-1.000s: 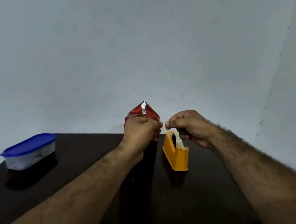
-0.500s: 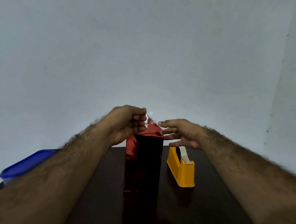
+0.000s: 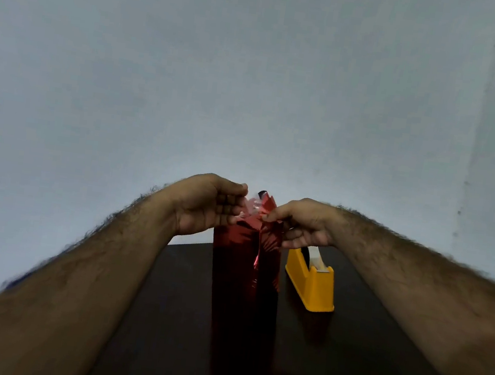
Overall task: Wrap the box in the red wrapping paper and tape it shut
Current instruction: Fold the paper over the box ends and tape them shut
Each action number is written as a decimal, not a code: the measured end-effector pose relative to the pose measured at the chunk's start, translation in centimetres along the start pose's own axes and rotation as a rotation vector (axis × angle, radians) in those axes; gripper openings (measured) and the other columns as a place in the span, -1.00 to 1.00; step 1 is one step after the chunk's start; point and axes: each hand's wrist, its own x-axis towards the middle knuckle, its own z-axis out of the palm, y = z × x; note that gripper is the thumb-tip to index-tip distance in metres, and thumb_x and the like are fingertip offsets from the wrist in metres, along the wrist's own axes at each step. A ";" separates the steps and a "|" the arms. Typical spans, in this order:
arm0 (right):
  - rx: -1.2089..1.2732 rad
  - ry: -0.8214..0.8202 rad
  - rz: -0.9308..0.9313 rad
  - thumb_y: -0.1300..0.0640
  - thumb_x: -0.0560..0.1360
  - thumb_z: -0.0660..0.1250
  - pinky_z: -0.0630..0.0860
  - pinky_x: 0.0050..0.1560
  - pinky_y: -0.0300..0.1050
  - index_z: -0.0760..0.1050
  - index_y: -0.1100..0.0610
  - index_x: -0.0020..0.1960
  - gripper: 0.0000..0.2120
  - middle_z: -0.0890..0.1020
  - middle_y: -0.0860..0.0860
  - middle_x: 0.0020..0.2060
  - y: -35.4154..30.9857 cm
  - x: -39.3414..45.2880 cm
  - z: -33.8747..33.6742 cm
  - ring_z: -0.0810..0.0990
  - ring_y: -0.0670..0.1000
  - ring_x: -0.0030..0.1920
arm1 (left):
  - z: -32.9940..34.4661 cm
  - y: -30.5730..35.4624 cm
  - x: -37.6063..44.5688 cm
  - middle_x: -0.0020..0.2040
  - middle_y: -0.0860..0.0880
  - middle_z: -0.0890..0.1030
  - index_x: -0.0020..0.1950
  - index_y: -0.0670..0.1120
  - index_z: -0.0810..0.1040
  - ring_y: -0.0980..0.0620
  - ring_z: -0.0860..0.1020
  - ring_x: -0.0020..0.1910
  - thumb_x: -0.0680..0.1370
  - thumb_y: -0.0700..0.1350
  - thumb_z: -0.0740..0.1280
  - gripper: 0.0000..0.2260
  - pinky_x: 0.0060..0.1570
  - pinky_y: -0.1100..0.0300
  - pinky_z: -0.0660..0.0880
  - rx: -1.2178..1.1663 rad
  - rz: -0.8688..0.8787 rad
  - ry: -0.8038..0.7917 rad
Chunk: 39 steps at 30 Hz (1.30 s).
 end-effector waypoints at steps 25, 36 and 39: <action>-0.081 -0.026 -0.036 -0.01 0.53 0.50 0.66 0.17 0.21 0.61 0.16 0.21 -0.66 0.74 0.16 0.05 -0.3 -2.7 2.0 0.77 0.18 -0.01 | -0.5 -1.6 -1.3 0.02 -0.27 0.72 -0.01 -0.17 0.46 -0.31 0.72 0.08 0.73 -0.21 0.18 -0.85 0.14 -0.13 0.67 -0.228 0.117 0.063; -0.510 0.136 -0.859 0.08 0.26 0.40 0.37 0.43 0.07 0.40 -0.23 0.47 -0.22 0.22 -0.20 0.62 3.2 -3.9 -0.1 0.23 -0.12 0.59 | 0.5 -2.2 -0.7 -0.04 -0.23 0.73 0.00 -0.16 0.45 -0.18 0.74 -0.01 0.74 -0.24 0.16 -0.85 0.12 0.02 0.64 -0.008 0.218 -0.023; -0.774 0.028 -0.912 0.01 0.30 0.51 0.32 0.53 0.08 0.31 -0.23 0.58 -0.12 0.06 -0.24 0.67 3.0 -3.4 -0.8 0.11 -0.15 0.64 | 0.3 -2.7 -0.8 -0.07 -0.20 0.70 -0.04 -0.15 0.46 -0.18 0.72 -0.05 0.73 -0.24 0.16 -0.82 0.06 0.03 0.65 -0.100 0.276 -0.097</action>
